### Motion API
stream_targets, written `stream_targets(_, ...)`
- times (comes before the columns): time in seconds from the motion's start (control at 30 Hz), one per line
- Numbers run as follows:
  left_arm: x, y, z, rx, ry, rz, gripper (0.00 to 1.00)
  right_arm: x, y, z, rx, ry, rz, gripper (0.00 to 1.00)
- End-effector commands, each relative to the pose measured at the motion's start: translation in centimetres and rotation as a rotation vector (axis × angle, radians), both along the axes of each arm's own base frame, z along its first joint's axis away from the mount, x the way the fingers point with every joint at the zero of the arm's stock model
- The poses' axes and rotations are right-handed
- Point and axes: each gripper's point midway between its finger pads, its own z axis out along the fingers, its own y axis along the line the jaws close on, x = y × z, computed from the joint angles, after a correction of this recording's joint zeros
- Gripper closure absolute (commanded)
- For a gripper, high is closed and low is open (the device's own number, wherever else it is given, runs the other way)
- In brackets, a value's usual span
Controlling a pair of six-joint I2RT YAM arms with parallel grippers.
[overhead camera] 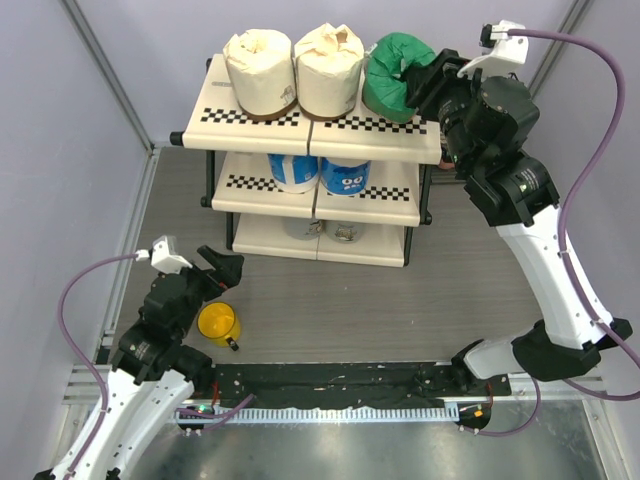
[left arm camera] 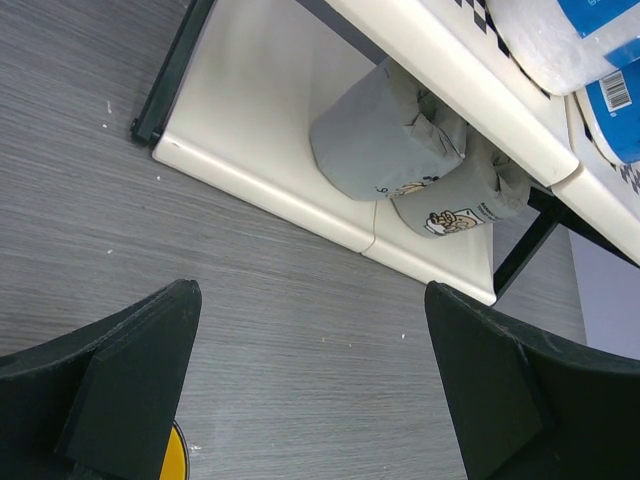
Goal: Place and organize the paper towels onto the shelf
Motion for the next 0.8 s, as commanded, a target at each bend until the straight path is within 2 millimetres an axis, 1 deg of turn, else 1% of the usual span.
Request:
stream_targets(0.0,0.2,-0.1,0.6,-0.021,-0.031,0.002,0.0,-0.1,0.4,2.8,0.048,-0.069,0.023,0.5)
stream_targets(0.17,0.0,0.1,0.4,-0.013,-0.027,0.007,0.0,0.1,0.7,3.1,0.056,-0.075,0.027,0.48)
stream_targets(0.3,-0.1,0.3,0.5,-0.011,-0.032,0.011,0.0,0.0,0.7,3.5,0.062,-0.083,0.033,0.43)
stream_targets(0.33,-0.1,0.3,0.4,-0.01,-0.03,0.011,0.0,0.1,0.8,3.6,0.06,-0.084,0.034,0.4)
stream_targets(0.47,-0.1,0.3,0.5,-0.014,-0.033,0.01,0.0,-0.2,0.5,4.4,0.065,-0.101,0.03,0.36)
stream_targets(0.63,-0.2,0.2,0.6,-0.016,-0.033,0.007,0.0,-0.4,0.4,5.1,0.062,-0.119,0.029,0.35)
stream_targets(0.77,-0.3,0.3,0.8,-0.015,-0.037,0.007,0.0,-0.8,0.3,5.2,0.059,-0.125,0.039,0.34)
